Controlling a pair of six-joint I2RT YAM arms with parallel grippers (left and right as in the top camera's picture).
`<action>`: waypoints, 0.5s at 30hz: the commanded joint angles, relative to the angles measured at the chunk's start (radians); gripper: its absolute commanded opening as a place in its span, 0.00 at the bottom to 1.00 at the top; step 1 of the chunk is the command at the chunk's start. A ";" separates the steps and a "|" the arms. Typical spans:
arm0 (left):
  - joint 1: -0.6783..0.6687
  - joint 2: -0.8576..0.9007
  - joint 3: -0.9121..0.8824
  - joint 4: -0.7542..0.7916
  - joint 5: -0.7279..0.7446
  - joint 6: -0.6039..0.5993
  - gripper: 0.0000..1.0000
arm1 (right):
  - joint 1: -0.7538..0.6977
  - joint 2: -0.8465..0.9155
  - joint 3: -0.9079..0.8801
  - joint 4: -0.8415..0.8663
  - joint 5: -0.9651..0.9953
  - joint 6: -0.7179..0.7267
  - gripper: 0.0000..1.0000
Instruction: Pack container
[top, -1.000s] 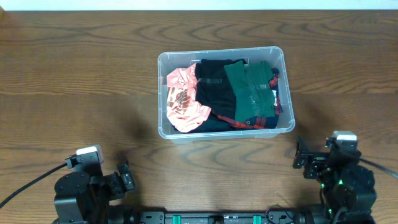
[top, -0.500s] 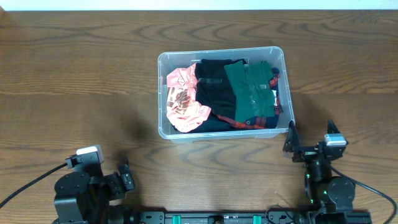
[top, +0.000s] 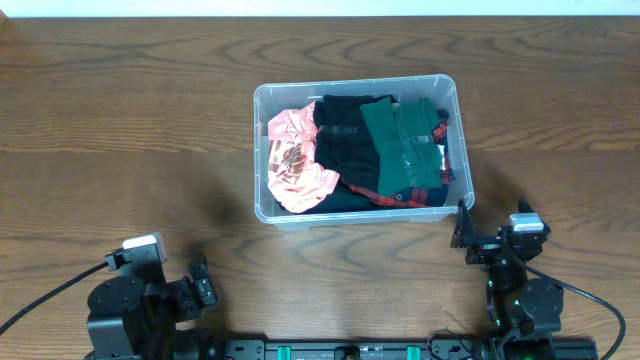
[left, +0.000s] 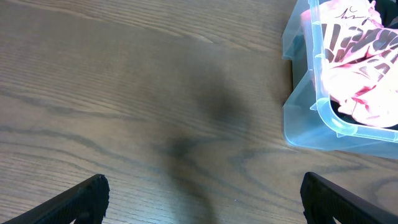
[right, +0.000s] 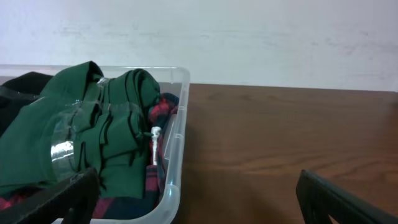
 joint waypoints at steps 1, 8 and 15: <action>0.003 -0.002 -0.001 -0.002 -0.001 0.003 0.98 | 0.023 -0.006 -0.002 -0.004 -0.004 -0.019 0.99; 0.003 -0.002 -0.001 -0.002 -0.001 0.002 0.98 | 0.023 -0.005 -0.002 -0.004 -0.004 -0.019 0.99; 0.003 -0.002 -0.001 -0.002 -0.001 0.002 0.98 | 0.023 -0.006 -0.002 -0.004 -0.004 -0.019 0.99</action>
